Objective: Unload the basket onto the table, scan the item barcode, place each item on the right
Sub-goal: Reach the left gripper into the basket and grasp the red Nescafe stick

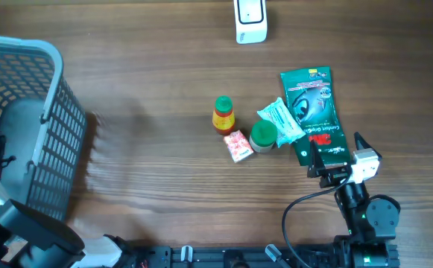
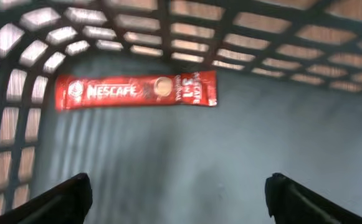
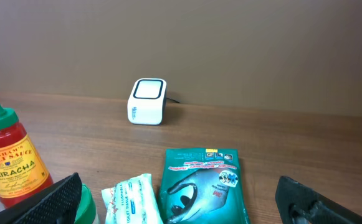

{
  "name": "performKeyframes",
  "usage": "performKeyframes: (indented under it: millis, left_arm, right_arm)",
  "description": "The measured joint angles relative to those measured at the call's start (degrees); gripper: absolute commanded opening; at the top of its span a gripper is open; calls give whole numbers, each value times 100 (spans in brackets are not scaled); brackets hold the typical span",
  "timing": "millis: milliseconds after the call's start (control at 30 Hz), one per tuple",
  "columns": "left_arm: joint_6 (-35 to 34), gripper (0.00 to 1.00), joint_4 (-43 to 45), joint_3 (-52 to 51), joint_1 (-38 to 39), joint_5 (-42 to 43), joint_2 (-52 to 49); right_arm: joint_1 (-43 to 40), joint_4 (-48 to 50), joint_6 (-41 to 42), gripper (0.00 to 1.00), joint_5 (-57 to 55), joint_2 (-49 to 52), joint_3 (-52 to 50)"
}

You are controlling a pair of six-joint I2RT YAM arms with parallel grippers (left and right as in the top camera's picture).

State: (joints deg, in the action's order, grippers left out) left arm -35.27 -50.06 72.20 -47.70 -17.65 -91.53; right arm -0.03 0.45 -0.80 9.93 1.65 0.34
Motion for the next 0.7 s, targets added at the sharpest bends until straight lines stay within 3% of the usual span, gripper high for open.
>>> performKeyframes:
  millis: [367, 500, 700]
  left_arm:
    - [2651, 97, 807, -638, -42, 168, -2]
    - [3154, 99, 1106, -984, -205, 170, -13]
    - [3375, 100, 1692, -1226, -643, 170, -57]
  right_arm:
    - [0, 0, 0, 100, 0, 0, 0]
    - [0, -2, 0, 99, 0, 0, 0]
    - [0, 0, 2, 100, 0, 0, 0]
